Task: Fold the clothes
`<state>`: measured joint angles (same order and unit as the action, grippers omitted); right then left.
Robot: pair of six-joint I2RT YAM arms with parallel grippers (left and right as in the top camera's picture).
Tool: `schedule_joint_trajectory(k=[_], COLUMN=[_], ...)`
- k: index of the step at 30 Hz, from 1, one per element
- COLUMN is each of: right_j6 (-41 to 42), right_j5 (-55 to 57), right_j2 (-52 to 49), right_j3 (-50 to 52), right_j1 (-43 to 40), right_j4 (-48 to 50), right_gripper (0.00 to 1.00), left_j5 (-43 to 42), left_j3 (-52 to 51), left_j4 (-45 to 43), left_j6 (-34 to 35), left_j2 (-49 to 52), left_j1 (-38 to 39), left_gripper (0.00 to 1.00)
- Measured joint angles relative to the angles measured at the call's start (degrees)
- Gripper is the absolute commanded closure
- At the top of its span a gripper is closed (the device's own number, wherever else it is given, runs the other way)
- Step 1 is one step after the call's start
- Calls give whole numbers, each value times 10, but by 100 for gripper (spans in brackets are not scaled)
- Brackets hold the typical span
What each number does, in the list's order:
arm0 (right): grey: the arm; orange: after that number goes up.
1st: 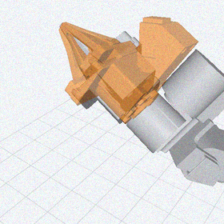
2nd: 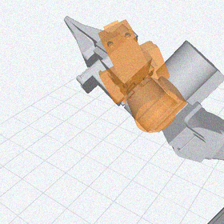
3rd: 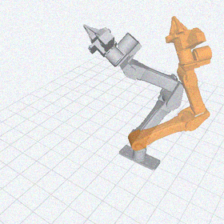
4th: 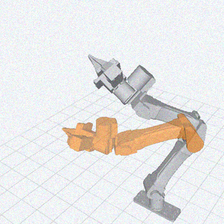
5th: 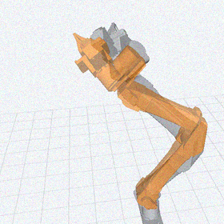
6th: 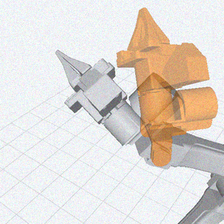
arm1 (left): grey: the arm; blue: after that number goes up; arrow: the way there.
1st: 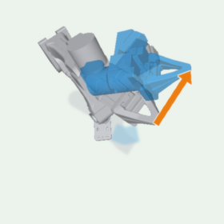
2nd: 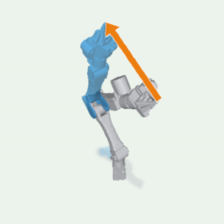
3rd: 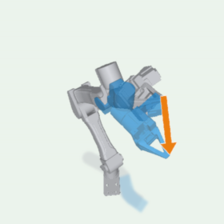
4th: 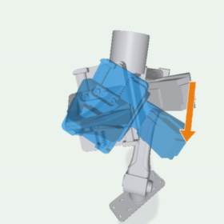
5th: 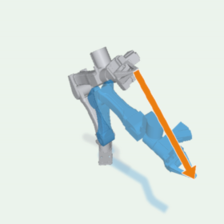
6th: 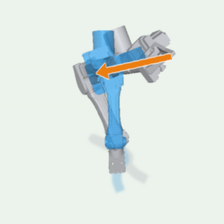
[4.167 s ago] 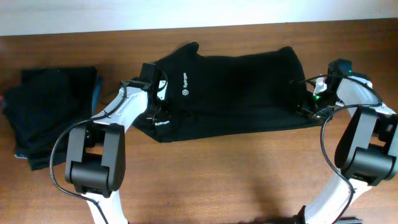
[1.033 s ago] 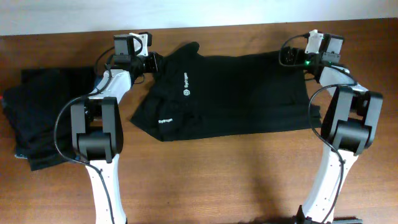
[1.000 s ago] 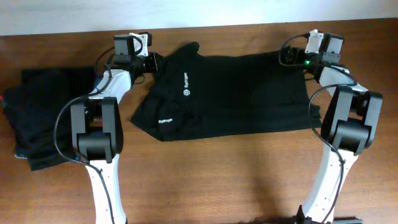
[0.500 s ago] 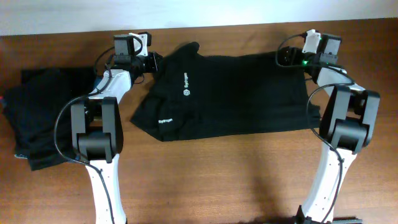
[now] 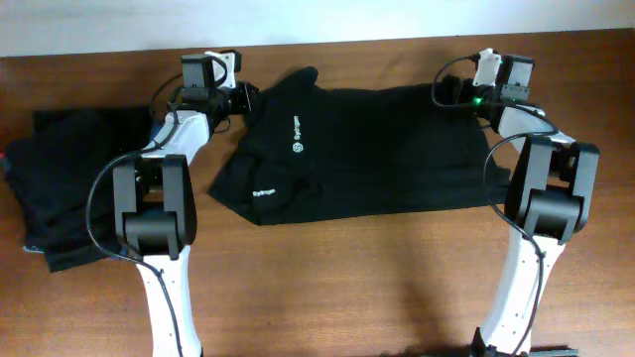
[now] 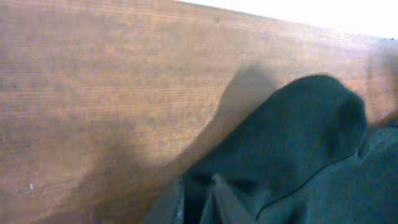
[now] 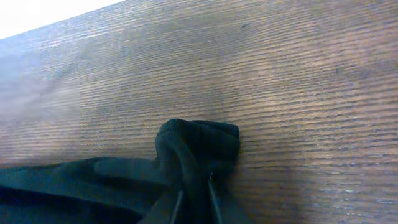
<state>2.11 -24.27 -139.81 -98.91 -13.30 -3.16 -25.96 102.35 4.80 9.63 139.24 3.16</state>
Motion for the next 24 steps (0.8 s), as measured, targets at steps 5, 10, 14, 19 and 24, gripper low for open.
schedule_joint_trajectory(k=[5,10,14,19,24], right_j6=[17,24,24,26,26], right_j5=[-3,-12,-14,-16,-17], right_j2=[0,10,22,29,30], right_j3=[-1,-2,-2,-2,-2], right_j1=[-3,-12,-28,-32,-32], right_j4=[-6,-40,-79,-115,-123], right_gripper=[77,76,78,82,82], left_j5=[-38,-117,-143,-92,-28], left_j3=[0,7,7,7,7], left_j4=[-43,-49,-46,-38,-38], left_j6=[4,5,8,9,9], left_j2=[0,0,0,0,0], left_j1=[0,0,1,1,3], left_gripper=[100,99,70,52,48])
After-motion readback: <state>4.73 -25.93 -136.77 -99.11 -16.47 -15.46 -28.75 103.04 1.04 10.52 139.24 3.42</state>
